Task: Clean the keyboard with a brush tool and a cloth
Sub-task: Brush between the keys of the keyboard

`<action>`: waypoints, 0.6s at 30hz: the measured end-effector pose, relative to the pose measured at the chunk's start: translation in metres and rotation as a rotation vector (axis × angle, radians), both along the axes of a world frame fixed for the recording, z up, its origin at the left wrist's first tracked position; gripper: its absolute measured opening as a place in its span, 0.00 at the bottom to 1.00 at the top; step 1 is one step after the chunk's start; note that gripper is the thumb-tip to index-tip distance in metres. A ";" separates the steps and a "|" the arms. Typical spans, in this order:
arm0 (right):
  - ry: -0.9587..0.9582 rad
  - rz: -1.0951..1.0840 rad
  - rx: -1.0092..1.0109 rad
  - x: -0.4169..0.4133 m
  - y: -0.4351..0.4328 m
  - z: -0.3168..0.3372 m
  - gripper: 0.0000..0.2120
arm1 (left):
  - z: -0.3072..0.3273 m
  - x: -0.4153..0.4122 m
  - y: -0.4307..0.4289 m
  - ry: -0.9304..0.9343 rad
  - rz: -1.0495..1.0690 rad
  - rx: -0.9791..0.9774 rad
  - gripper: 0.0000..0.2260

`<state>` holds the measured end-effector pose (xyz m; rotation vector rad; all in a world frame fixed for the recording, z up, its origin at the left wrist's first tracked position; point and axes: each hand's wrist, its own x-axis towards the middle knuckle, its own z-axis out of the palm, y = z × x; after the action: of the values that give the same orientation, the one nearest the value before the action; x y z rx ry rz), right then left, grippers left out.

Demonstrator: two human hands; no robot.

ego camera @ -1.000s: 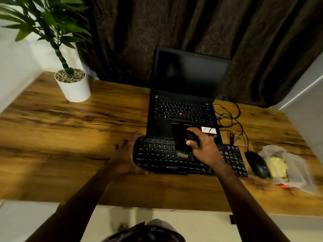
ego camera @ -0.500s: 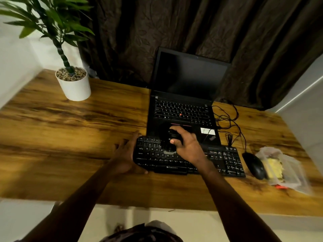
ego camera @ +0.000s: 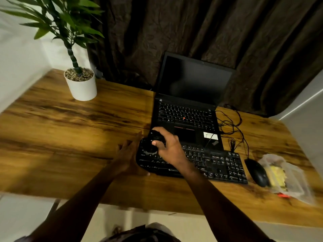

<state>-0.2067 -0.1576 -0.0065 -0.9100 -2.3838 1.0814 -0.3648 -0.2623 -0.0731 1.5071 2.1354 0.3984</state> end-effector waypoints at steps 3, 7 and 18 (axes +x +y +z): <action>-0.019 -0.001 -0.033 -0.001 -0.001 0.000 0.17 | 0.001 0.001 -0.001 0.014 -0.001 -0.010 0.72; -0.080 0.030 -0.056 -0.005 -0.009 -0.003 0.18 | 0.004 0.002 -0.002 0.015 0.001 0.000 0.71; -0.246 0.090 0.034 0.010 -0.006 0.005 0.20 | 0.012 0.004 -0.004 -0.010 -0.025 0.011 0.70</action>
<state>-0.1971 -0.1639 -0.0019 -0.9831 -2.6576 1.0082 -0.3606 -0.2668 -0.0614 1.5337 2.1081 0.4086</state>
